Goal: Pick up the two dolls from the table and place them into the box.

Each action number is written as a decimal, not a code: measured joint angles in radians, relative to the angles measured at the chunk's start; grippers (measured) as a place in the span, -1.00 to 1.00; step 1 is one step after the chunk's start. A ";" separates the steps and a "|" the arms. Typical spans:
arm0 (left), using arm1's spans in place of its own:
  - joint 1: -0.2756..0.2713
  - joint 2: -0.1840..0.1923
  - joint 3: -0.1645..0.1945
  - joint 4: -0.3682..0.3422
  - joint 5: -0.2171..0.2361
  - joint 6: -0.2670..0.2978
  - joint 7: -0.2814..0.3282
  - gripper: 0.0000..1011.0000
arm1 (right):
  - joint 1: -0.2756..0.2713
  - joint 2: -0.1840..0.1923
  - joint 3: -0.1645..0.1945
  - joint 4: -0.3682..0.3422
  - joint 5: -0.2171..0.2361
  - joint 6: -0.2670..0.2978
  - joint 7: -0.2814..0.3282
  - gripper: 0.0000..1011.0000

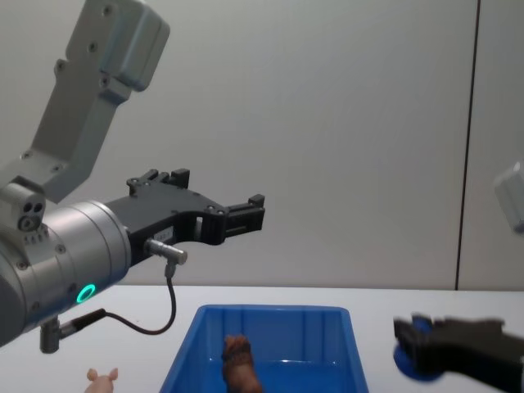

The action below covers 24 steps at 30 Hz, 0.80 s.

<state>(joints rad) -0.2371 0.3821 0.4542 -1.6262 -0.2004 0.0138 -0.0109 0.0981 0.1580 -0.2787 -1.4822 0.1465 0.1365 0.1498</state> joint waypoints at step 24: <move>0.000 0.000 0.000 0.000 0.000 0.000 0.000 0.98 | 0.114 -0.088 -0.049 0.050 -0.061 -0.007 0.098 -0.74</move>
<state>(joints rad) -0.2371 0.3821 0.4542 -1.6262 -0.2004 0.0138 -0.0109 0.2126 0.0704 -0.3277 -1.4319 0.0855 0.1294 0.2474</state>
